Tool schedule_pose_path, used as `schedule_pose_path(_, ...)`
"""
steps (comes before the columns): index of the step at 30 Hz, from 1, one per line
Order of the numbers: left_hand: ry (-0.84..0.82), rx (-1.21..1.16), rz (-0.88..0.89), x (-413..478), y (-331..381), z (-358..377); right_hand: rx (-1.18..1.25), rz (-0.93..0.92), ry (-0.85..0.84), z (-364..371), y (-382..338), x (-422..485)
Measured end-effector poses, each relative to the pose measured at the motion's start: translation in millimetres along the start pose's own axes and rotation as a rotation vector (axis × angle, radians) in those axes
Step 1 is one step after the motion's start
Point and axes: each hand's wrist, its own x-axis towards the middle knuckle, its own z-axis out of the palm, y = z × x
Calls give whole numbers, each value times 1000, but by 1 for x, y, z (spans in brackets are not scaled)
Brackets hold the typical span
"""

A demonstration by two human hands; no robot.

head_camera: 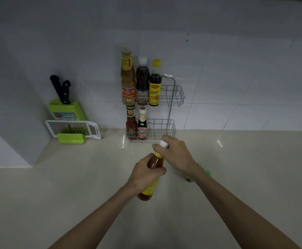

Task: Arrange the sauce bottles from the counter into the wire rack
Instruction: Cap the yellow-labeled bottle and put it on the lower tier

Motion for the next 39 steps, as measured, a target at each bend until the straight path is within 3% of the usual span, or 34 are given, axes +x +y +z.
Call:
schedule_pose_path(5,-139,154,48,11,-10,-24,-39,-108,-2,-23,-9,21)
schedule_pose_path(9,-62,144,72,27,-15,-31,57,-82,51,-26,-9,31)
schedule_pose_path(15,28,105,77,62,-15,-27,298,2,-76,-3,19,38)
schedule_pose_path(20,-74,208,107,106,-13,-35,337,38,88,7,47,75)
schedule_pose_path(24,50,188,104,138,-9,-52,317,-38,258,15,63,110)
schedule_pose_path(28,86,147,117,159,-8,-56,338,-79,318,29,73,142)
schedule_pose_path(39,92,82,65,190,-23,-50,127,-36,32,52,100,204)
